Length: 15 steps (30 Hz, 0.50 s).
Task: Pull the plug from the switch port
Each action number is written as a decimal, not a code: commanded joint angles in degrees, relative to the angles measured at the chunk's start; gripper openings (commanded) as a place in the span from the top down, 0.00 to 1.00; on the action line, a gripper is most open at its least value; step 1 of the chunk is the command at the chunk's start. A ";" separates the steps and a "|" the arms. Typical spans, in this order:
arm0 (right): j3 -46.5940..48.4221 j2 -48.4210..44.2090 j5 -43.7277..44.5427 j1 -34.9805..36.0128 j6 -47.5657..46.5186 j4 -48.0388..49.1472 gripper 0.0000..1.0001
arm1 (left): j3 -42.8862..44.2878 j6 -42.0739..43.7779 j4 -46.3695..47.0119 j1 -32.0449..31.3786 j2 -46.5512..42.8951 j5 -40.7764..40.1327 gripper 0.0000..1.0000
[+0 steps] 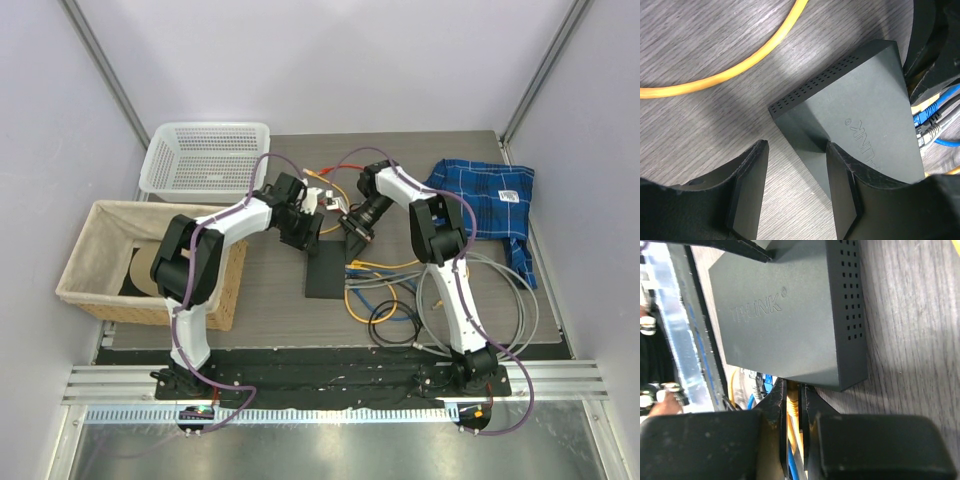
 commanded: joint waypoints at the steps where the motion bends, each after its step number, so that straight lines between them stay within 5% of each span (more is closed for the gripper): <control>1: 0.79 7.01 14.11 -3.06 -5.96 -3.94 0.98 | -2.28 4.02 -7.00 0.22 4.12 -8.63 0.47; 6: 5.63 11.94 12.97 -4.11 9.07 -1.57 0.98 | -2.11 4.54 -7.52 -0.66 4.91 -9.24 0.47; 12: -7.19 5.09 14.70 -4.91 20.56 10.26 0.98 | -1.84 5.51 -7.79 -1.19 5.35 -12.67 0.48; 14: -10.62 3.33 13.68 -5.43 18.60 11.09 0.98 | -1.93 5.51 -7.61 -1.28 5.44 -13.46 0.49; 15: -10.98 2.28 12.62 -5.52 8.05 6.56 0.98 | -1.93 5.51 -7.53 -1.28 5.70 -13.55 0.49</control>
